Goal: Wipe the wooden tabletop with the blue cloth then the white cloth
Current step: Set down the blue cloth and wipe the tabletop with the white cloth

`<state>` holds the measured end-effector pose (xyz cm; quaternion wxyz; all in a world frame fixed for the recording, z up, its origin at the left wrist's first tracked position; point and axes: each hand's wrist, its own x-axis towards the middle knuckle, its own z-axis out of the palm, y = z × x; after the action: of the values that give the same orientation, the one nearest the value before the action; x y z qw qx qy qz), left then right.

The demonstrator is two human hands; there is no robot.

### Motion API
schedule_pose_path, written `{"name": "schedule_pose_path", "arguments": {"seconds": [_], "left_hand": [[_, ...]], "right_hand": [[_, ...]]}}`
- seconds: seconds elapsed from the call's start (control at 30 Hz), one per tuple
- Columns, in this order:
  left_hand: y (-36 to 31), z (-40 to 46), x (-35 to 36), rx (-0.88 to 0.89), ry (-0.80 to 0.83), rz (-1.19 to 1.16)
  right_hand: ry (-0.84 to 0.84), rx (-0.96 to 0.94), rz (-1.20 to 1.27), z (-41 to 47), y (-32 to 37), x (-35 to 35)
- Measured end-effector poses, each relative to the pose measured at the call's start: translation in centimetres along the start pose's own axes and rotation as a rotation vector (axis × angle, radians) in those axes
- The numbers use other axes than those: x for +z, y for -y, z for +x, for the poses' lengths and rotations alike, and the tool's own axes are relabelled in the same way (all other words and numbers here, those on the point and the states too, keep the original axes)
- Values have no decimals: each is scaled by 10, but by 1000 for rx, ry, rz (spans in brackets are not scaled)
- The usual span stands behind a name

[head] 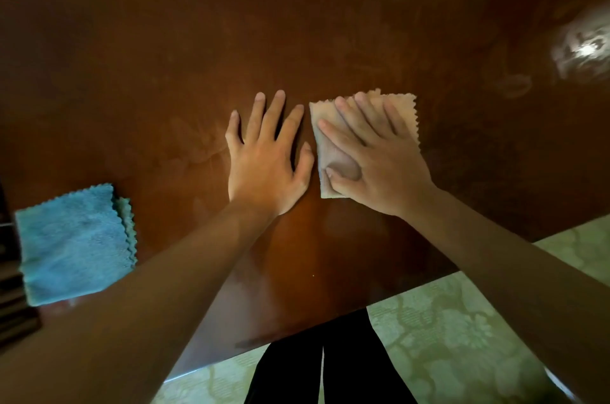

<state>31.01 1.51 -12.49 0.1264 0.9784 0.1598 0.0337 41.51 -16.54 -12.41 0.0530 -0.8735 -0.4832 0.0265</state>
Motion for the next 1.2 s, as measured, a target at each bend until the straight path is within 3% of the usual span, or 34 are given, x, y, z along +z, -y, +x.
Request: {"name": "schedule_pose_path", "arguments": {"seconds": [0.3, 0.63, 0.93, 1.2], "left_hand": [[-3, 0, -3, -7, -2, -5], [-2, 0, -3, -2, -2, -1], [-3, 0, -3, -9, -18, -12], [-3, 0, -4, -12, -8, -6]], "right_hand": [[-22, 18, 30, -71, 19, 7], [17, 76, 0, 3, 1, -2], [-14, 96, 28, -60, 22, 3], [43, 86, -41, 19, -5, -4]]}}
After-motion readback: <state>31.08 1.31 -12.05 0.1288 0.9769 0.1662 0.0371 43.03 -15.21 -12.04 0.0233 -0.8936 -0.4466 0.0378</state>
